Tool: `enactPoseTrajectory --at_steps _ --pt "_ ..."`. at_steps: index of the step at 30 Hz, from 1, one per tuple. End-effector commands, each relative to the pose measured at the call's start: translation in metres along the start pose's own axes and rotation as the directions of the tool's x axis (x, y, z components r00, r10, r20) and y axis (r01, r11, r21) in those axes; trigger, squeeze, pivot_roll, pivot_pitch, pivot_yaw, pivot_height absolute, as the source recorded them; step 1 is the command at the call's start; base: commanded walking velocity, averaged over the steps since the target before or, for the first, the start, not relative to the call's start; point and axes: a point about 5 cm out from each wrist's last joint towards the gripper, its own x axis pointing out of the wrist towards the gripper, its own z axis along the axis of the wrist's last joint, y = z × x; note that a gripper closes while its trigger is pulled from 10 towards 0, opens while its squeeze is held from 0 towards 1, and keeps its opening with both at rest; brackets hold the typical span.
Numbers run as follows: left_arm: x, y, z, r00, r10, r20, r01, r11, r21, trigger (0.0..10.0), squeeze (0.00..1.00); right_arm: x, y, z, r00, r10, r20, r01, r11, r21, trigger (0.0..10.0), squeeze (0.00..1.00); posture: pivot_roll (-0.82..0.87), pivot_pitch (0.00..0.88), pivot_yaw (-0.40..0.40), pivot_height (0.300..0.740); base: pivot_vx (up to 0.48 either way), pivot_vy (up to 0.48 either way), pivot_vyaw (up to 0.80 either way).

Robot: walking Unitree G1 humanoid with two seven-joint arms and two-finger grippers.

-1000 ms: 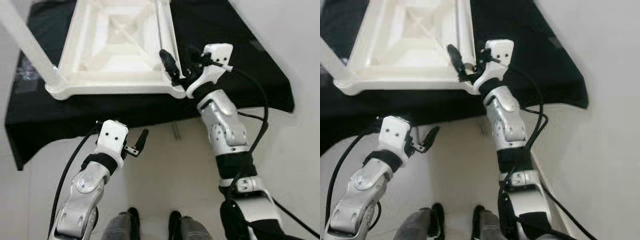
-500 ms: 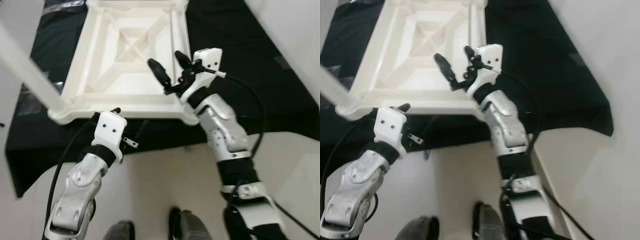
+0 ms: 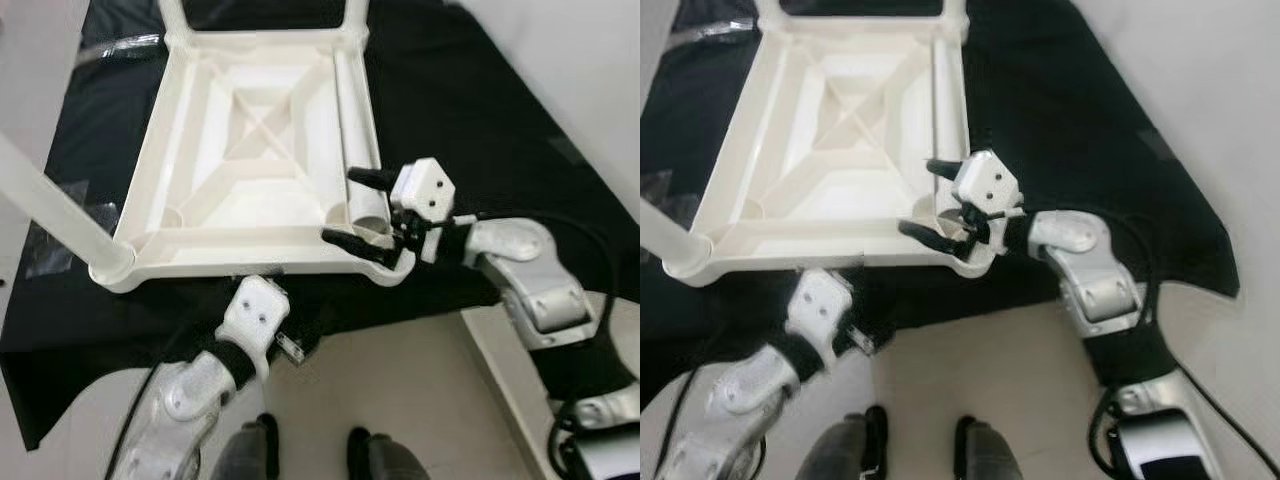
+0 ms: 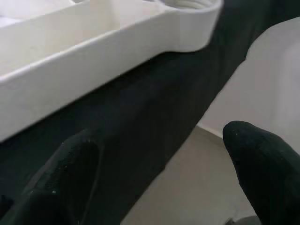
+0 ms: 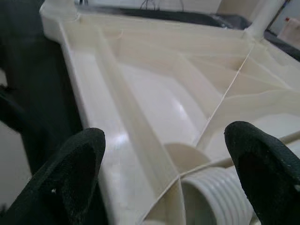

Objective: Building children table

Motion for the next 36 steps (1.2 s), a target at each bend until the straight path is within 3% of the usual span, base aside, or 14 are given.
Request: enactPoseTrajectory --at_steps 1,5,12,14,23,36 --pt "-0.003 0.0 -0.003 1.0 -0.001 -0.021 0.002 1.0 0.012 10.0 0.0 0.002 0.009 -0.004 0.999 0.039 -0.025 -0.04 0.999 -0.023 10.0 0.0 0.08 0.267 -0.025 0.74 0.0 0.0 0.0" --pt "-0.003 0.002 -0.004 1.0 0.022 -0.02 -0.022 0.999 0.027 10.0 0.0 0.01 -0.005 -0.015 0.981 -0.138 -0.137 0.13 0.989 -0.068 10.0 0.0 0.08 0.259 -0.028 0.74 0.0 0.0 0.0" --pt "-0.003 0.002 -0.004 1.0 0.023 -0.018 -0.023 0.999 0.028 10.0 0.0 0.009 -0.015 -0.017 0.962 -0.222 -0.16 0.217 0.975 -0.05 10.0 0.0 0.08 0.254 -0.026 0.74 0.0 0.0 0.0" --pt "-0.003 0.0 -0.003 1.0 0.021 -0.014 -0.02 0.999 0.031 10.0 0.0 0.005 -0.025 -0.019 0.937 -0.293 -0.19 0.283 0.956 -0.075 10.0 0.0 0.08 0.252 -0.026 0.74 0.0 0.0 0.0" --pt "-0.002 -0.001 -0.001 1.0 0.02 -0.006 -0.02 0.999 0.033 10.0 0.0 0.003 -0.028 -0.023 0.924 -0.313 -0.219 0.293 0.948 -0.12 10.0 0.0 0.08 0.258 -0.028 0.74 0.0 0.0 0.0" --pt "0.0 -0.001 0.0 1.0 0.022 -0.001 -0.022 0.999 0.036 10.0 0.0 0.01 -0.025 -0.015 0.952 -0.219 -0.216 0.186 0.969 -0.163 10.0 0.0 0.08 0.261 -0.03 0.74 0.0 0.0 0.0"
